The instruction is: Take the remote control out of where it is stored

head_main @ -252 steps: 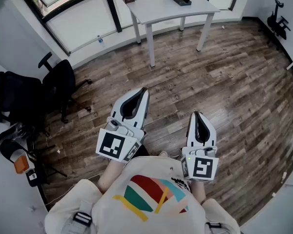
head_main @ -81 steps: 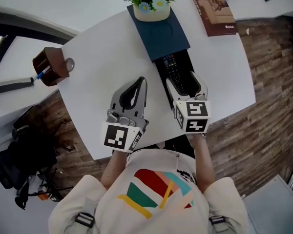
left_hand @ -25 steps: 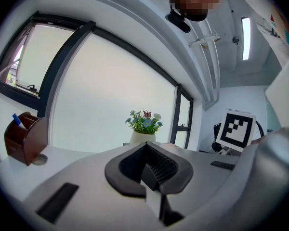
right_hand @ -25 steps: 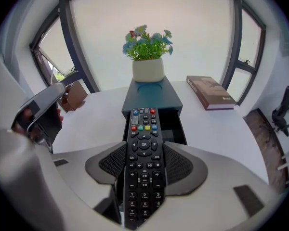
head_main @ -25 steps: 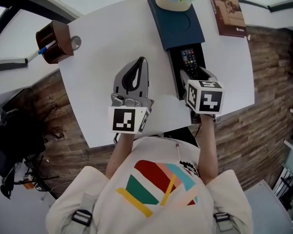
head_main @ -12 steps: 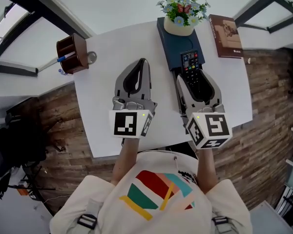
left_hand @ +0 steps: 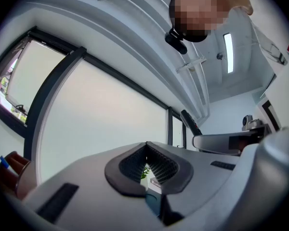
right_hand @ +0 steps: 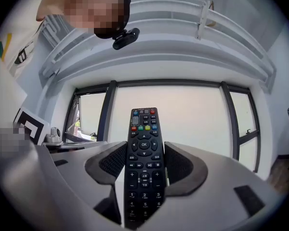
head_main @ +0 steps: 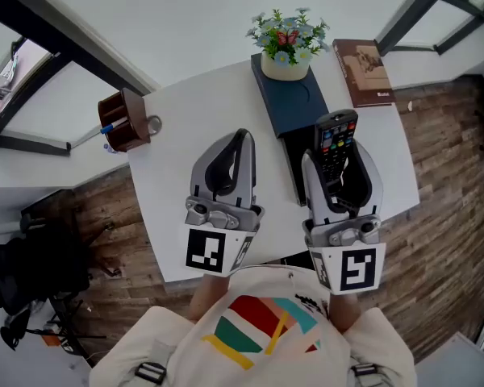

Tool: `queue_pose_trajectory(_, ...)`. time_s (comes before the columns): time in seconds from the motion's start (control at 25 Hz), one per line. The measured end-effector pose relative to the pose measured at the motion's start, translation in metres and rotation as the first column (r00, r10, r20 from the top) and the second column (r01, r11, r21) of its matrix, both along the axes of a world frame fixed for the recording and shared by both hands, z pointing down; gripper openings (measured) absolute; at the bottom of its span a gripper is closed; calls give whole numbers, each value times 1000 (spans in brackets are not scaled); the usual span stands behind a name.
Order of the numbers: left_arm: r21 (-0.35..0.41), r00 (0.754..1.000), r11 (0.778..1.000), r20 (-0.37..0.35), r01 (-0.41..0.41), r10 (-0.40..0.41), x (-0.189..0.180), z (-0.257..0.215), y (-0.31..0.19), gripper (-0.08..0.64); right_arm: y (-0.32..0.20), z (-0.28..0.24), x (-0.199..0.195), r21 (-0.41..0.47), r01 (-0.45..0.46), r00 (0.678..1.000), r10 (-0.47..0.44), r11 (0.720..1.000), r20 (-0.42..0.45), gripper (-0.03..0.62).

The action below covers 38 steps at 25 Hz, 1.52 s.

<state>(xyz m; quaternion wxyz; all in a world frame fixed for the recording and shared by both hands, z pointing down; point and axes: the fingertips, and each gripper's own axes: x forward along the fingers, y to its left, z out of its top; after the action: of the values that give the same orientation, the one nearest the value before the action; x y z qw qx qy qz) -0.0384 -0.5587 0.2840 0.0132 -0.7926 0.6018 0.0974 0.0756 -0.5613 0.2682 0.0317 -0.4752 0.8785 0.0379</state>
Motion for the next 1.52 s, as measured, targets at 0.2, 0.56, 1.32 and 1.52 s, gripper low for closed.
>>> queue_pose_trajectory(0.2,-23,1000,1000,-25,-19,18,6,5,-4,8,-5,26,16,-85,-61,998,59,994,-28,249)
queue_pose_trajectory(0.56,-45,1000,999,-21,-17,16,10,12,-7,8,-4,43,20,-165,-21,1000,21,986,-1,249)
queue_pose_trajectory(1.32,-52,999,997,12,-50,51,25,15,-7,9,-1,49,26,-161,-75,992,57,984,-113,249)
queue_pose_trajectory(1.52,-55,999,997,9,-48,48,22,17,-7,9,-2,51,24,-150,-85,988,63,985,-140,249)
